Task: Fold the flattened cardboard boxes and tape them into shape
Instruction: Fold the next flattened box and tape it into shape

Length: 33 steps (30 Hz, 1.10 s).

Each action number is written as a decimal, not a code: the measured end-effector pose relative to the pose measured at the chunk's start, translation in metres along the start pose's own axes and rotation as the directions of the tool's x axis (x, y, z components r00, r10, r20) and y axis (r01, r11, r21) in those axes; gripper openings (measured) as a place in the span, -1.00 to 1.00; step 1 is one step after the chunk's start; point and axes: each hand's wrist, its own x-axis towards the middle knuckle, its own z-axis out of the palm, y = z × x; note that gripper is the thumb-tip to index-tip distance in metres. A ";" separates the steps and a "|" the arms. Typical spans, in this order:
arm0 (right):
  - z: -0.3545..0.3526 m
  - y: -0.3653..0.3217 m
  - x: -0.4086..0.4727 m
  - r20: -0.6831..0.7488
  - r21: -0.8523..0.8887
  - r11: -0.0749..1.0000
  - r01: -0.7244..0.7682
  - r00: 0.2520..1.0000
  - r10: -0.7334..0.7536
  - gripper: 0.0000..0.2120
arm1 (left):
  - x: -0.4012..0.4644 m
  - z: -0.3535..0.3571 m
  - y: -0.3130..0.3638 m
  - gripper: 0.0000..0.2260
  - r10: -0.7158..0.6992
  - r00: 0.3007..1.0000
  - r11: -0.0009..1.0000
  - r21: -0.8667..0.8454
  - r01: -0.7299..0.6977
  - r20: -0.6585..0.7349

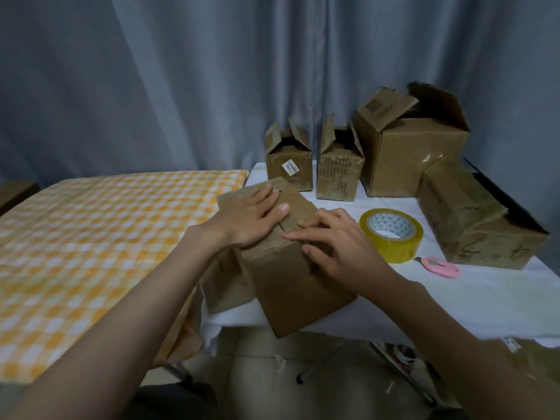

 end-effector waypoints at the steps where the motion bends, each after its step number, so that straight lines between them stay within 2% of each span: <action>1: 0.000 0.000 0.000 -0.003 0.011 1.000 -0.002 1.000 0.002 -0.63 | 0.010 -0.003 -0.005 -0.30 -0.024 1.000 0.999 0.044 0.024 -0.002; 7: 0.000 -0.001 0.005 -0.009 0.055 0.998 -0.022 1.000 0.022 -0.68 | 0.033 0.008 -0.022 -0.30 -0.033 0.998 0.990 0.139 0.040 -0.054; 10: -0.001 -0.002 0.006 -0.013 0.124 0.991 -0.056 0.998 0.058 -0.66 | 0.034 0.004 -0.024 -0.30 -0.022 0.998 0.993 0.112 0.029 -0.066; 13: -0.007 0.000 0.007 -0.036 0.306 0.939 -0.157 0.984 0.177 -0.68 | 0.034 -0.004 -0.032 -0.31 -0.024 0.973 0.999 0.037 0.033 -0.229; 16: -0.010 0.003 0.008 -0.141 0.436 0.857 -0.277 0.919 0.369 -0.75 | 0.040 -0.011 -0.039 -0.40 -0.073 0.938 0.997 0.006 0.080 -0.339; 19: -0.008 0.011 0.008 -0.087 0.444 0.766 -0.466 0.828 0.554 -0.85 | 0.046 -0.011 -0.043 -0.50 -0.112 0.935 0.992 -0.101 0.082 -0.336; 21: -0.007 0.015 0.008 -0.011 0.479 0.703 -0.526 0.797 0.605 -0.84 | 0.046 -0.006 -0.046 -0.55 -0.135 0.913 0.976 -0.213 0.055 -0.385; 23: -0.008 0.016 0.009 0.029 0.506 0.669 -0.544 0.786 0.617 -0.80 | 0.044 0.001 -0.048 -0.58 -0.173 0.881 0.947 -0.320 0.026 -0.440; 27: -0.007 0.017 0.008 0.014 0.545 0.634 -0.549 0.762 0.648 -0.76 | 0.042 0.005 -0.046 -0.57 -0.252 0.838 0.889 -0.458 0.003 -0.484; 31: -0.003 0.018 0.008 -0.041 0.552 0.630 -0.547 0.736 0.676 -0.66 | 0.029 0.013 -0.049 -0.68 -0.365 0.721 0.835 -0.550 -0.026 -0.589; 33: 0.001 0.017 0.008 -0.031 0.598 0.599 -0.533 0.731 0.682 -0.68 | 0.020 0.016 -0.051 -0.70 -0.399 0.702 0.804 -0.594 -0.042 -0.590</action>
